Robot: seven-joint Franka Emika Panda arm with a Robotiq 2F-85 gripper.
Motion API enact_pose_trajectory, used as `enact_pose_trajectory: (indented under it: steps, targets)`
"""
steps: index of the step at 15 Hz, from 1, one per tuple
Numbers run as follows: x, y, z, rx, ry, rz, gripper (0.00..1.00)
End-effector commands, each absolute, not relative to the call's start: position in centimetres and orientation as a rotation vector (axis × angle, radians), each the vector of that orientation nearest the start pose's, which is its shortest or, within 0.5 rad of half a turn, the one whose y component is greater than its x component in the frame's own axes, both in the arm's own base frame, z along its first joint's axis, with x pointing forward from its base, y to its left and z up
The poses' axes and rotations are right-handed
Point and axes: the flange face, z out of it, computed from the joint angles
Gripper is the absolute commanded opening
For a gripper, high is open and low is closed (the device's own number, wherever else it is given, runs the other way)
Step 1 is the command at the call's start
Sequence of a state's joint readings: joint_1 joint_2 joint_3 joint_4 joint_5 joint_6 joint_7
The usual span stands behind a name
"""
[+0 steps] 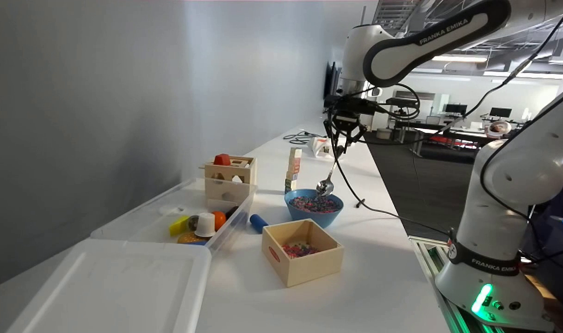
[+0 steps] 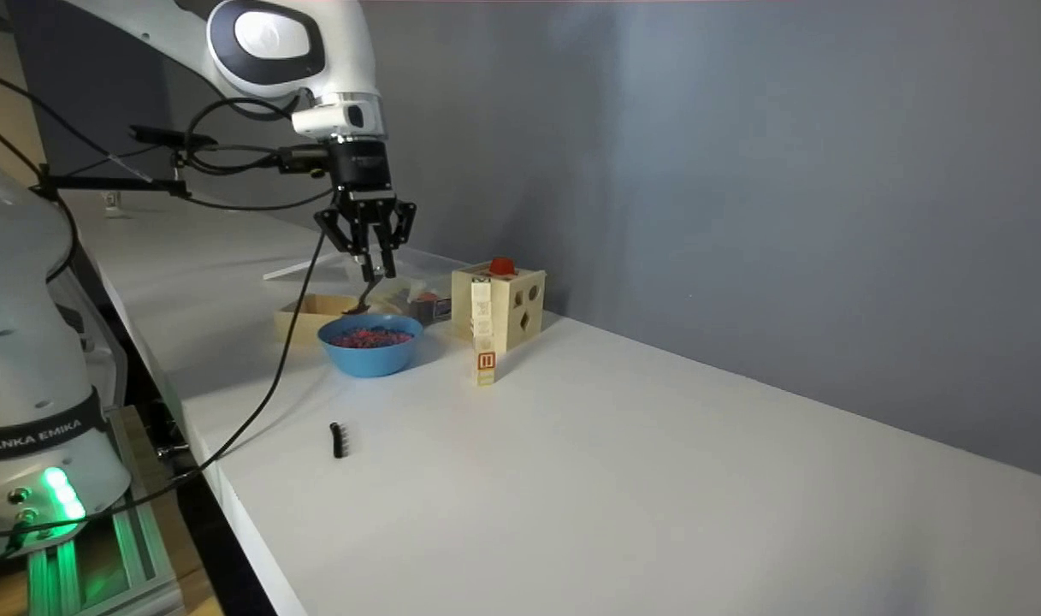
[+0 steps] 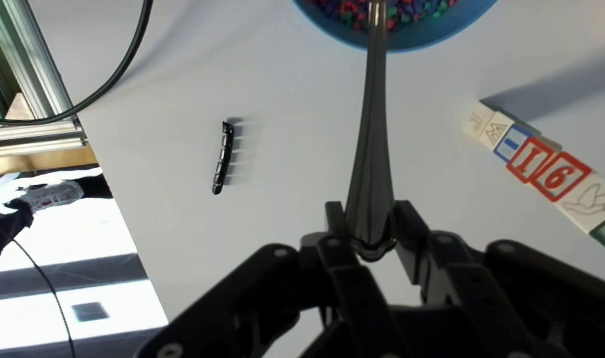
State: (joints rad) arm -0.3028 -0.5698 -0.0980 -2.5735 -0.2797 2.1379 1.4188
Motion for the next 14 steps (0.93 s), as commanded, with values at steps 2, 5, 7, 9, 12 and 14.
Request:
enact_pose_trajectory:
  steps: [2, 5, 7, 9, 12, 14]
  targets:
    - [34.8, -17.7, 46.4, -2.167, 2.468, -0.403, 0.07]
    - [35.2, -17.4, 46.0, -2.142, 2.512, -0.472, 0.07]
    - [35.9, -16.4, 45.8, -2.110, 2.522, -0.512, 0.07]
    - [36.6, -15.4, 45.5, -2.088, 2.536, -0.543, 0.07]
    - [37.5, -13.9, 44.6, -2.088, 2.558, -0.581, 0.07]
    - [37.8, -13.3, 43.8, -2.112, 2.583, -0.578, 0.07]
